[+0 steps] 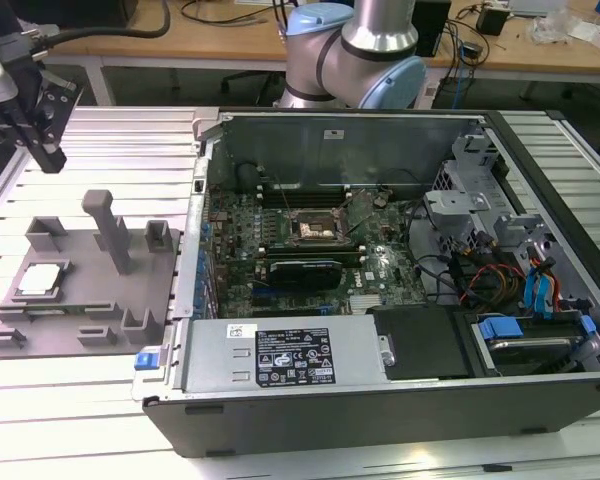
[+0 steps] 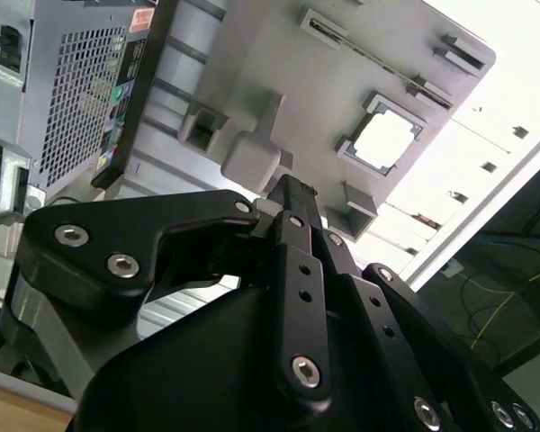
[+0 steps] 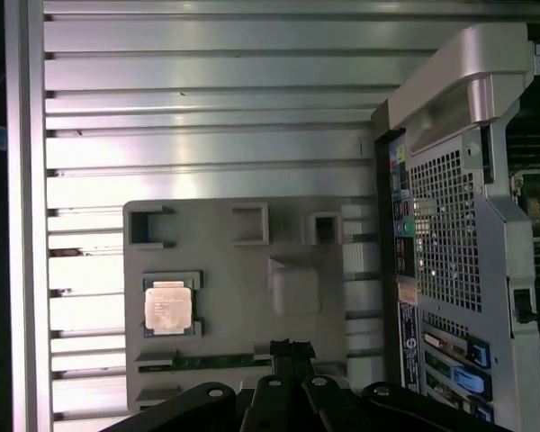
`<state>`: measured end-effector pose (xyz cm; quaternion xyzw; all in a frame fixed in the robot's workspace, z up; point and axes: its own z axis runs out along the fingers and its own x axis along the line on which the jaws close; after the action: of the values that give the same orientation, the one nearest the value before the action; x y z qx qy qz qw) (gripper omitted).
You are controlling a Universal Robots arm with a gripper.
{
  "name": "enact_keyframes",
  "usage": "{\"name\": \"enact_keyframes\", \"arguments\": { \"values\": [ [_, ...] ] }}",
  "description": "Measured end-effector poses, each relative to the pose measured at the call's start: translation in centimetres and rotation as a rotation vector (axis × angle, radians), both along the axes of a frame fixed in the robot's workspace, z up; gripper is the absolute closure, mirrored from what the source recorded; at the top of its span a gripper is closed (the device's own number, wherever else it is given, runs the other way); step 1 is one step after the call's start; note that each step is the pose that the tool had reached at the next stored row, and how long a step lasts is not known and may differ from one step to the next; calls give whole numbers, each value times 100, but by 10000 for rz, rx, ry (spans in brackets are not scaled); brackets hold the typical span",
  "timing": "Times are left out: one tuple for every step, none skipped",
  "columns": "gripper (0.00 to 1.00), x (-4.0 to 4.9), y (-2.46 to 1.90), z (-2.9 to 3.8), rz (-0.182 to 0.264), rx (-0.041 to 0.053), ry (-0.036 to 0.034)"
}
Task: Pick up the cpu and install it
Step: 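Reach for the cpu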
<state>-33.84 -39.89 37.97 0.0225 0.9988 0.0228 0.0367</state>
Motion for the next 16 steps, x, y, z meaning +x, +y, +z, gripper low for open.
{"name": "enact_keyframes", "arguments": {
  "values": [
    [89, -15, 0, -13, 0, 1, -1],
    [89, -23, 0, -25, 0, 1, -2],
    [89, -28, 0, -36, 0, 1, 0],
    [89, -33, 0, -47, 1, -1, 4],
    [89, -45, 0, -78, -1, 0, 12],
    [89, -51, 0, -97, 0, 0, 24],
    [89, -56, 0, -121, 1, -1, 55],
    [89, -60, 0, -136, 1, -4, 83],
    [89, -63, 0, -150, 0, -5, 104],
    [89, -70, 0, -174, -1, -8, 143],
    [89, -79, 1, -200, -2, -10, 179],
    [89, -95, 1, -225, -2, -10, 209],
    [89, -110, 0, -237, 0, -13, 224],
    [89, -134, 0, -257, -1, -13, 235],
    [89, -164, 1, -279, -1, -14, 248],
    [89, -193, 0, -310, -1, -19, 270]
  ]
}}
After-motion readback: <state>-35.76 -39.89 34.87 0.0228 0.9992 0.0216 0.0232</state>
